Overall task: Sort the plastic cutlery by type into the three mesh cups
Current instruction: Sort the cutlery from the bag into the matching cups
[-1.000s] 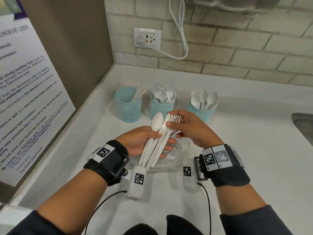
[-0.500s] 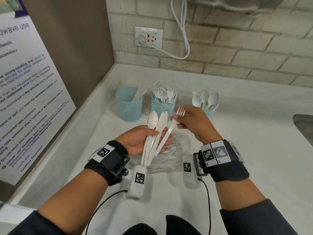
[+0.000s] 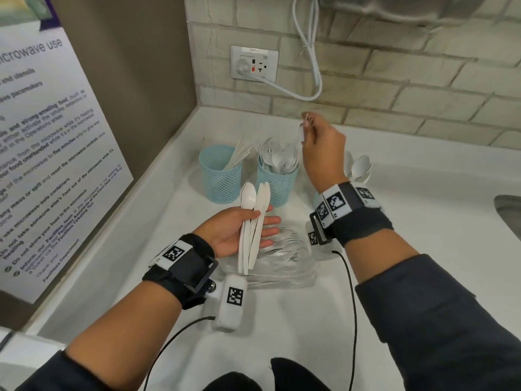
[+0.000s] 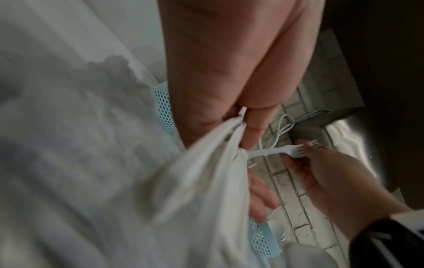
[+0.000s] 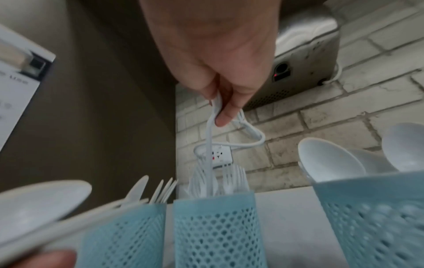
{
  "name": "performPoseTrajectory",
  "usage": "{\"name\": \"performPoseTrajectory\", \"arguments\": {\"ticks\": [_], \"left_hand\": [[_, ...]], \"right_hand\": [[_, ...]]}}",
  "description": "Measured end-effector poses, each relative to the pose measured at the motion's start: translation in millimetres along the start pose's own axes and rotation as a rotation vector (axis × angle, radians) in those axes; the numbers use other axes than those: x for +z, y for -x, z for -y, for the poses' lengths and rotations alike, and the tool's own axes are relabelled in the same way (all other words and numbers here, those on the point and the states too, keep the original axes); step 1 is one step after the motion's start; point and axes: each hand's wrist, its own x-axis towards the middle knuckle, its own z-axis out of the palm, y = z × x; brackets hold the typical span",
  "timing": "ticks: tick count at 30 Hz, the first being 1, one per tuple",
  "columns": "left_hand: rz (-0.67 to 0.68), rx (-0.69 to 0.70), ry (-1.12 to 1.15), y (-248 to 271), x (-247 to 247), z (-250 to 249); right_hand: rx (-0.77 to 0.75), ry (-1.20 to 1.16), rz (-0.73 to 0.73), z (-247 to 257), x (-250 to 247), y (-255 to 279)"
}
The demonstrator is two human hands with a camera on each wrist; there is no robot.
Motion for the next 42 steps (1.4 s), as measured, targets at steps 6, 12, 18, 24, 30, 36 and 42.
{"name": "performPoseTrajectory", "arguments": {"ticks": [6,12,18,24,30,36,42], "left_hand": [[-0.017,0.009,0.000,2.6,-2.6,0.6],[-0.003,0.024,-0.035,3.4,-2.4,0.0],[0.032,0.039,-0.015,0.6,-0.2,0.4],[0.068,0.098,-0.013,-0.3,2.4,1.3],[0.102,0.121,-0.039,-1.1,6.9,0.6],[0.180,0.125,-0.039,-0.5,9.6,1.0],[0.209,0.112,-0.011,-1.0,9.7,0.8]], "right_hand": [[-0.024,0.548,0.421,-21.4,18.2,14.6],[0.082,0.541,0.519,-18.7,6.0,14.8],[0.152,0.270,0.320,-15.9,-7.0,15.2],[0.243,0.002,0.569,11.9,-27.8,30.1],[0.324,-0.112,0.846,16.5,-31.7,45.0],[0.440,-0.308,0.836,4.9,-34.2,49.8],[0.516,-0.404,0.822,5.8,-34.2,50.4]]}}
